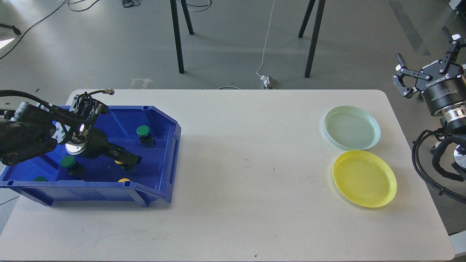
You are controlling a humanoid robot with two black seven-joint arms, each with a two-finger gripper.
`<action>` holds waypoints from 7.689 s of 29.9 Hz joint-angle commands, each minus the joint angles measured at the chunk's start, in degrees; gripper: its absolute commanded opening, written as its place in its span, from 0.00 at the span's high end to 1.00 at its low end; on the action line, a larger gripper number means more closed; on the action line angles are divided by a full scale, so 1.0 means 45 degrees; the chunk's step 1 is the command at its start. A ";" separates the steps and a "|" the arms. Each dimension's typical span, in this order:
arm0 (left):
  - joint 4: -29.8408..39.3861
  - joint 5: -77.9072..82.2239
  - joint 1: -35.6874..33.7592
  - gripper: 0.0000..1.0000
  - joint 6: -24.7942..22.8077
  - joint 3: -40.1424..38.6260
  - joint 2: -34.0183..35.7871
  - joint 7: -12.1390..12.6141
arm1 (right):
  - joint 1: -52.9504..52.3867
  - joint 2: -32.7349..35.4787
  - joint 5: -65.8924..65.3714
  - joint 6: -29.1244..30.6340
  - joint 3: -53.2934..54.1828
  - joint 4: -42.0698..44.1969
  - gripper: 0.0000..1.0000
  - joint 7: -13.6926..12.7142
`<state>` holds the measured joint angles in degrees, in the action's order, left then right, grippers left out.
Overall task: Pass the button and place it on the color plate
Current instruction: 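Grasp the yellow-capped button in the bin with the left gripper, then lift the yellow button and extend the left arm toward the right gripper, then grasp the yellow button from the left gripper with the right gripper, then carry the yellow button with the right gripper and release onto yellow plate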
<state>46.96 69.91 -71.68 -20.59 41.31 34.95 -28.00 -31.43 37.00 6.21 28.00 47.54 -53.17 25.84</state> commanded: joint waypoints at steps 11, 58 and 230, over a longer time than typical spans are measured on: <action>-0.0396 0.0011 0.0478 0.07 0.0043 0.0020 -0.0091 0.0001 | 0.0383 0.0001 0.0006 0.0000 0.0040 -0.0001 0.01 0.0078; 0.6904 0.0538 -0.2998 0.91 -0.0558 -0.3725 0.6877 0.0001 | 0.0637 -0.0097 -0.0033 0.0000 0.0547 0.1268 0.01 0.0020; 0.4311 -1.2294 0.0948 0.11 -0.1207 -0.8105 -0.1634 0.0001 | 0.4602 0.1759 -1.3939 -1.1847 -0.4940 -0.2267 0.72 0.0480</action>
<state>66.35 14.59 -67.41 -25.98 4.83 27.60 -27.99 -10.73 45.23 -56.55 -25.28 25.34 -63.55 28.01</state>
